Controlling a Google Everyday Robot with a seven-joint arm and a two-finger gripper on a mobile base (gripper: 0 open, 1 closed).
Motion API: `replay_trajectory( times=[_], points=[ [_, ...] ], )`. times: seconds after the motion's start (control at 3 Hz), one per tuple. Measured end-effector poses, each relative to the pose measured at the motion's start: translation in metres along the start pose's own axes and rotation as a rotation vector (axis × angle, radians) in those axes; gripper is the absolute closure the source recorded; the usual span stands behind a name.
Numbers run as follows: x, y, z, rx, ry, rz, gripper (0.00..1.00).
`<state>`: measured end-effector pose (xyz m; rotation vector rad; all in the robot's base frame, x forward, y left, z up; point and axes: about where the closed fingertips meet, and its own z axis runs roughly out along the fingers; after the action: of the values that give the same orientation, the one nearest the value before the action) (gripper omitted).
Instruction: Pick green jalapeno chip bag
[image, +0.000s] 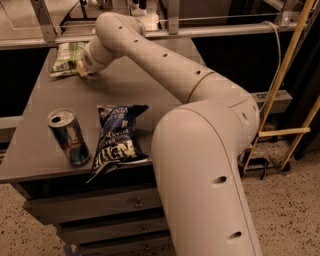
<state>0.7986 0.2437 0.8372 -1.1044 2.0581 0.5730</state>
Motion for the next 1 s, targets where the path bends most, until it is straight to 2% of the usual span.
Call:
replay_trajectory(
  times=[1.0],
  points=[
    [-0.0002, 0.0001, -0.0001, 0.000, 0.000, -0.001, 1.00]
  ],
)
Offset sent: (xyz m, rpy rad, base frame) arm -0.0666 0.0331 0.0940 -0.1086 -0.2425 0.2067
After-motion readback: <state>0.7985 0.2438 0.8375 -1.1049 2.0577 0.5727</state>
